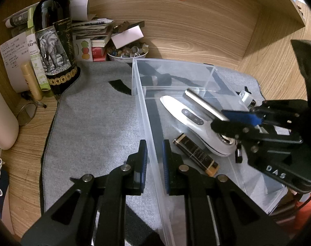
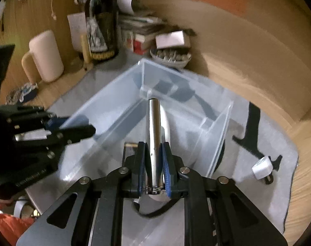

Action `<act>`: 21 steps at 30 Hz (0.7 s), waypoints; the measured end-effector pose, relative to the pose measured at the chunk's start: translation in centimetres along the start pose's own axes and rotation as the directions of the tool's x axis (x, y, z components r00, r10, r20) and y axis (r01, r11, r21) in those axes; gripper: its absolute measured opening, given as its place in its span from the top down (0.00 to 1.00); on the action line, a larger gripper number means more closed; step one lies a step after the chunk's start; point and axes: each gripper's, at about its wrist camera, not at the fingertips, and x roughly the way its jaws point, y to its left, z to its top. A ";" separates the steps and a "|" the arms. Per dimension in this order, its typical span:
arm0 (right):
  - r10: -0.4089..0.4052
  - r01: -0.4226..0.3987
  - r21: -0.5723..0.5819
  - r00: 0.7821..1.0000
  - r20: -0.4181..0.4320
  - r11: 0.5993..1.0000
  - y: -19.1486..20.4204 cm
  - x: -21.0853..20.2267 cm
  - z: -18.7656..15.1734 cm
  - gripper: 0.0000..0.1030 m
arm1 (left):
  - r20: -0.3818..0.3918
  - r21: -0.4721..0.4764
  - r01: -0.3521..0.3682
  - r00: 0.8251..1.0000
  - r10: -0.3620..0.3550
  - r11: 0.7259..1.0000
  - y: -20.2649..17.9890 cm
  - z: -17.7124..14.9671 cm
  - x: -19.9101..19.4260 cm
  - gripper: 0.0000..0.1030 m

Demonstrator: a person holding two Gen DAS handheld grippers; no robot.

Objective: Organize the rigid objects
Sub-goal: 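Lower the silver cylinder into the clear box beside the white device with the right tool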

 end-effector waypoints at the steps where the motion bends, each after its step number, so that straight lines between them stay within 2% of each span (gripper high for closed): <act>1: 0.002 -0.002 -0.001 1.000 -0.012 1.000 0.0 0.2 -0.1 0.86 | 0.000 0.000 0.000 1.000 0.000 1.000 0.0 0.0 0.0 0.87; 7: 0.019 -0.019 -0.003 0.998 -0.056 1.000 0.2 1.0 -0.6 0.86 | 0.000 0.001 -0.001 1.000 0.001 1.000 0.0 0.0 0.0 0.87; 15: 0.036 -0.035 0.012 0.998 -0.054 0.999 0.2 0.8 -0.7 0.85 | 0.000 0.001 -0.002 1.000 0.002 1.000 0.0 0.0 -0.1 0.87; 21: 0.028 -0.027 0.038 0.999 -0.022 0.999 -0.4 -0.2 -0.5 0.78 | 0.000 -0.001 -0.001 1.000 0.001 1.000 0.1 0.0 0.0 0.87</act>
